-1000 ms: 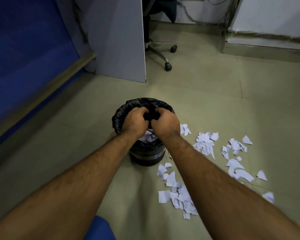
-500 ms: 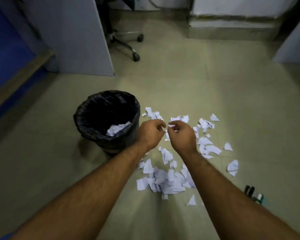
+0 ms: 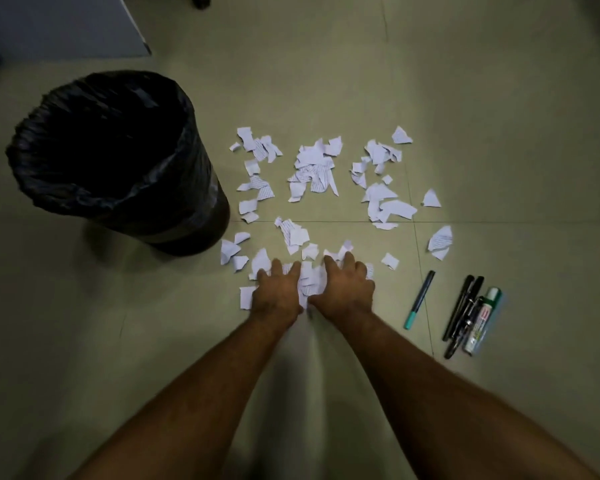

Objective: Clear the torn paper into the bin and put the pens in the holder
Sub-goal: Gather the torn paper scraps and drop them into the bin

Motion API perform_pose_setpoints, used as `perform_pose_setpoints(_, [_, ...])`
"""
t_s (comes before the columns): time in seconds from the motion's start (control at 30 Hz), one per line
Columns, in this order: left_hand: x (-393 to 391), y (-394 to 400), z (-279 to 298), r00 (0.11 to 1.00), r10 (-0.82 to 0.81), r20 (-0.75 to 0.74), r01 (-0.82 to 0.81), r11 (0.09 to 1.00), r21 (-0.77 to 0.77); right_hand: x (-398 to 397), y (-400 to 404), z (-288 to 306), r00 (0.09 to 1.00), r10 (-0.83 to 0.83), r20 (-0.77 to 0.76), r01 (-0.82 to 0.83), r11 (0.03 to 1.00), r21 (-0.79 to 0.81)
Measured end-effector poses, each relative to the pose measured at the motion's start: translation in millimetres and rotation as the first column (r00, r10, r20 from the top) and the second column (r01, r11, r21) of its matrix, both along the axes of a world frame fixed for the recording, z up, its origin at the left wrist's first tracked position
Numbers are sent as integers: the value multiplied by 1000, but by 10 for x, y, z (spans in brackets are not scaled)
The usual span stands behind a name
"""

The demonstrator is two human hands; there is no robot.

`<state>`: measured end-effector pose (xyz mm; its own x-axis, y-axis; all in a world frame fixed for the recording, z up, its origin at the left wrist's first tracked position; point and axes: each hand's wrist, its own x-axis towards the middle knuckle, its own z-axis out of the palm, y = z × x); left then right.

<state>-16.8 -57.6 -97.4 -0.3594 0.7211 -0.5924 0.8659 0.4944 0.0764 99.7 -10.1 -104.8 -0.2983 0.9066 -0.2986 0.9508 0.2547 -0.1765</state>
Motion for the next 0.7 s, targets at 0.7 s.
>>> perform_pose_setpoints(0.7, [-230, 211, 491, 805, 462, 373, -591, 686, 425, -190, 189, 446, 552, -503, -665, 344, 864, -368])
